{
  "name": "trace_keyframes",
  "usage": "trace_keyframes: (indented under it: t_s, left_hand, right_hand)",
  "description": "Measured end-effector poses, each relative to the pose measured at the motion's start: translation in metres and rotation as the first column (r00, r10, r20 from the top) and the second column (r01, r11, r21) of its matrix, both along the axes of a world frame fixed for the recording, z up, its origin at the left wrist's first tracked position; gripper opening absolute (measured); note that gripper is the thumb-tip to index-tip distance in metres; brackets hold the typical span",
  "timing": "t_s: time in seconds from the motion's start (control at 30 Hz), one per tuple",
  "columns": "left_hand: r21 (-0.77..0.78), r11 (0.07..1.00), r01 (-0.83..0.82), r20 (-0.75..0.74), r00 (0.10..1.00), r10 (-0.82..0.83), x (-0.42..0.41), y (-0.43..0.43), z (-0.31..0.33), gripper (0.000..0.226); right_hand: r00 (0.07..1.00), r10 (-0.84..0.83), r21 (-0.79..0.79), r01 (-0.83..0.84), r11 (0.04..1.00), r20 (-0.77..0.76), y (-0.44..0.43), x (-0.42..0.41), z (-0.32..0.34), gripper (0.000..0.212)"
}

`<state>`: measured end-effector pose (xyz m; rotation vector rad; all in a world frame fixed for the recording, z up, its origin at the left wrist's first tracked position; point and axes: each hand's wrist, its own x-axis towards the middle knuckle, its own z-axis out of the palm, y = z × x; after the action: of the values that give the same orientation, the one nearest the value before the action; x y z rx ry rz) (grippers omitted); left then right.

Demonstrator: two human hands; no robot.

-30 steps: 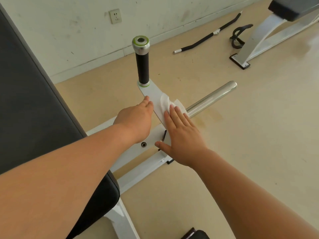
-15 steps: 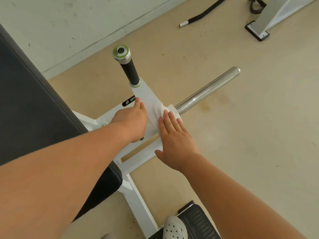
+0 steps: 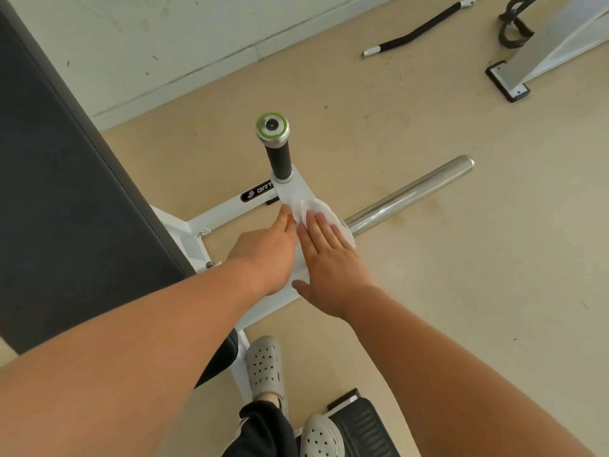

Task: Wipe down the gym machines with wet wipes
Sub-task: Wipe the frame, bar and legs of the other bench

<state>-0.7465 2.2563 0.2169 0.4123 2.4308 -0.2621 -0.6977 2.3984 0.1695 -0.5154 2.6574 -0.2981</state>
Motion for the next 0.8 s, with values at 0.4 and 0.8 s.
trace_keyframes:
  t_s: [0.4, 0.8]
  left_hand:
    - [0.097, 0.995, 0.005, 0.192, 0.981, -0.024, -0.016, -0.014, 0.02, 0.089]
    - [0.046, 0.998, 0.038, 0.195, 0.98, -0.046, -0.021, -0.014, 0.027, 0.085]
  right_hand:
    - [0.997, -0.051, 0.023, 0.052, 0.998, -0.051, 0.004, 0.012, 0.026, 0.046]
    - [0.797, -0.6, -0.565, 0.528, 0.634, 0.071, 0.024, -0.102, 0.152, 0.026]
